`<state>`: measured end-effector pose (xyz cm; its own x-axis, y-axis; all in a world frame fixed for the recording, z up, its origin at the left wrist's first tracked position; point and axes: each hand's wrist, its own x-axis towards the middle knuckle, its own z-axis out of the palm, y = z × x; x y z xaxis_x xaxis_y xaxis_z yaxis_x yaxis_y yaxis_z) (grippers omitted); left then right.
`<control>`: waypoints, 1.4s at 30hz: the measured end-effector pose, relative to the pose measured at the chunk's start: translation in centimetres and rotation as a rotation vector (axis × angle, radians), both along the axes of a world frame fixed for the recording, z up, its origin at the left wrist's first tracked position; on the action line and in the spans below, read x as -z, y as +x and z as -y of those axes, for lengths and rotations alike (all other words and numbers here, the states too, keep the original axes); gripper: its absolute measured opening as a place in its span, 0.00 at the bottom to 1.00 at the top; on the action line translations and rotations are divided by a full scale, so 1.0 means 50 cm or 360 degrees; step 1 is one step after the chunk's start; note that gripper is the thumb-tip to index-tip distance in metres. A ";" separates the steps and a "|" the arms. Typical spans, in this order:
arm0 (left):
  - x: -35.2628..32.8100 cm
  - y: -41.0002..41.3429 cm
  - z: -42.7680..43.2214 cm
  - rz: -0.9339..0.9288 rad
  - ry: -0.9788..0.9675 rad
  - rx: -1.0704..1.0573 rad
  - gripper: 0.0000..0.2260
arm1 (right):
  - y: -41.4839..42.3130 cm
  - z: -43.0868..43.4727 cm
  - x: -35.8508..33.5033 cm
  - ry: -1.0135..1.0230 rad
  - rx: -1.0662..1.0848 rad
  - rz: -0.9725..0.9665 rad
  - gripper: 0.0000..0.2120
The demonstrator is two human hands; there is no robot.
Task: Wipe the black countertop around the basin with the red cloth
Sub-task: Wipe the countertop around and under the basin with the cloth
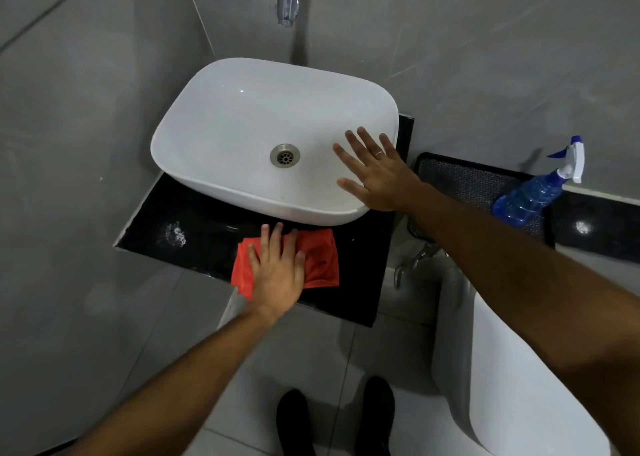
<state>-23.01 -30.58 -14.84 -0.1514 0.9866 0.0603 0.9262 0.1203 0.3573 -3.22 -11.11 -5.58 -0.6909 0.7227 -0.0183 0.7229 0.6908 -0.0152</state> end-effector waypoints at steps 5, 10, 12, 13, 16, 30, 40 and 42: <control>-0.026 -0.185 -0.054 -0.0665 0.0152 0.1630 0.22 | 0.000 -0.001 -0.003 0.0000 -0.0041 -0.0004 0.31; -0.003 -0.146 -0.114 -0.0734 -0.0047 0.2001 0.26 | 0.003 0.003 0.000 0.0156 -0.0128 0.0000 0.29; 0.009 -0.132 -0.109 -0.0695 -0.0034 0.1942 0.27 | 0.002 0.004 0.000 0.0209 -0.0167 -0.0007 0.29; 0.014 -0.124 -0.102 -0.0678 -0.0028 0.1886 0.27 | 0.002 0.004 -0.003 0.0217 -0.0188 -0.0010 0.29; 0.026 -0.099 -0.071 -0.0541 -0.0043 0.1619 0.28 | 0.000 0.002 -0.002 0.0230 -0.0206 -0.0037 0.29; 0.020 -0.134 -0.053 -0.0438 -0.0151 0.1113 0.27 | -0.267 0.087 -0.037 0.0267 -0.0669 -0.0026 0.33; 0.039 -0.317 -0.044 -0.0418 -0.0243 0.0791 0.27 | -0.328 0.098 -0.017 0.0210 -0.0659 0.0041 0.34; 0.034 -0.354 -0.044 -0.0431 -0.0236 0.0743 0.27 | -0.329 0.099 -0.016 0.0190 -0.0637 0.0040 0.34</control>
<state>-40.69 -28.39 -16.56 0.3052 0.9461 -0.1083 0.9496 -0.2938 0.1097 -19.65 -16.09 -4.76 -0.9181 0.3954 0.0287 0.3963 0.9131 0.0961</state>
